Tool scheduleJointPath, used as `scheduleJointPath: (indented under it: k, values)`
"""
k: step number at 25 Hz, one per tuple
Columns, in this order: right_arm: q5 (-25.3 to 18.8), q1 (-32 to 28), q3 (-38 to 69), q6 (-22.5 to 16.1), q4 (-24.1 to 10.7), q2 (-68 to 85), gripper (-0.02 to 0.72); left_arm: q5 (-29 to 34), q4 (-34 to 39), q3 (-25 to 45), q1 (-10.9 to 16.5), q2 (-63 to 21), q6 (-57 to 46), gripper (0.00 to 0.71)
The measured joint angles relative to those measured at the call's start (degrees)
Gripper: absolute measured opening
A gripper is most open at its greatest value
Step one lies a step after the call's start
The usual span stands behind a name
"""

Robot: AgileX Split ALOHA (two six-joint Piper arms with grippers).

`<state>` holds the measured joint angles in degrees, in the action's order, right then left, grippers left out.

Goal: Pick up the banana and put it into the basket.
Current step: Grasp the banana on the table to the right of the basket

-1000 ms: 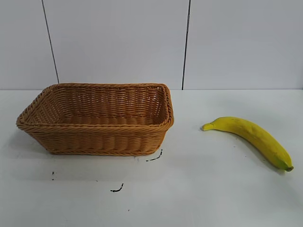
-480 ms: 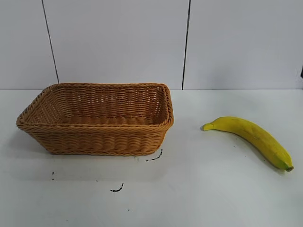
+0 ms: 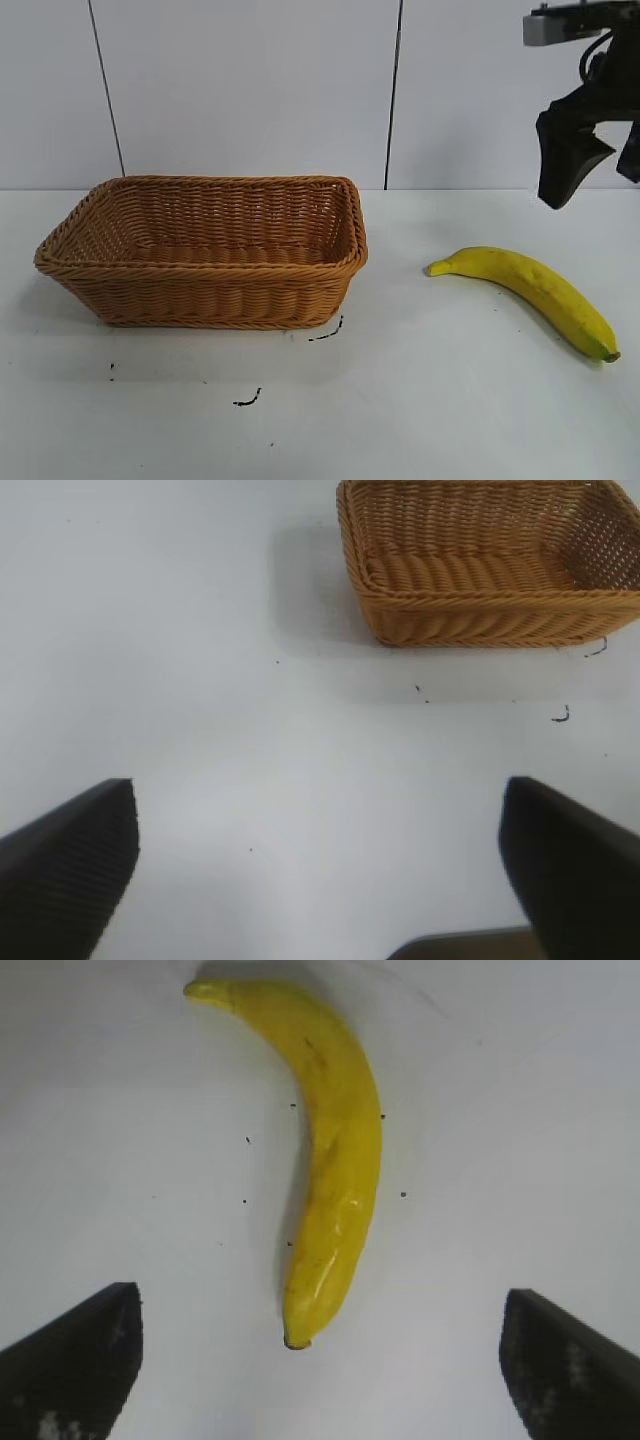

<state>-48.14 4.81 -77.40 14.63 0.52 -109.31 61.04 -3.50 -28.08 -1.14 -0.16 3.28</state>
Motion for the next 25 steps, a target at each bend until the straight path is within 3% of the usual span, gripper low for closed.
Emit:
scheduleJointPath:
  k: [7, 18, 21, 22, 24, 25]
  values:
    - [7.5, 0.0, -0.1, -0.9, 0.0, -7.6, 0.696, 0.0, 0.0, 0.0, 0.0, 0.0, 0.0, 0.695]
    - [10.2, 0.0, -0.1, -1.0, -0.9, -13.2, 0.696, 0.0, 0.0, 0.0, 0.0, 0.0, 0.0, 0.695]
    - [10.2, 0.0, -0.1, -1.1, -0.9, -13.2, 0.585, 0.0, 0.0, 0.0, 0.0, 0.0, 0.0, 0.695]
    - [10.2, 0.0, -0.1, -1.4, -0.9, -13.2, 0.522, 0.0, 0.0, 0.0, 0.0, 0.0, 0.0, 0.695]
    - [10.2, 0.0, -0.1, -1.8, -1.0, -13.2, 0.321, 0.0, 0.0, 0.0, 0.0, 0.0, 0.0, 0.695]
    - [10.1, 0.0, -0.1, -2.1, -0.9, -13.2, 0.324, 0.0, 0.0, 0.0, 0.0, 0.0, 0.0, 0.695]
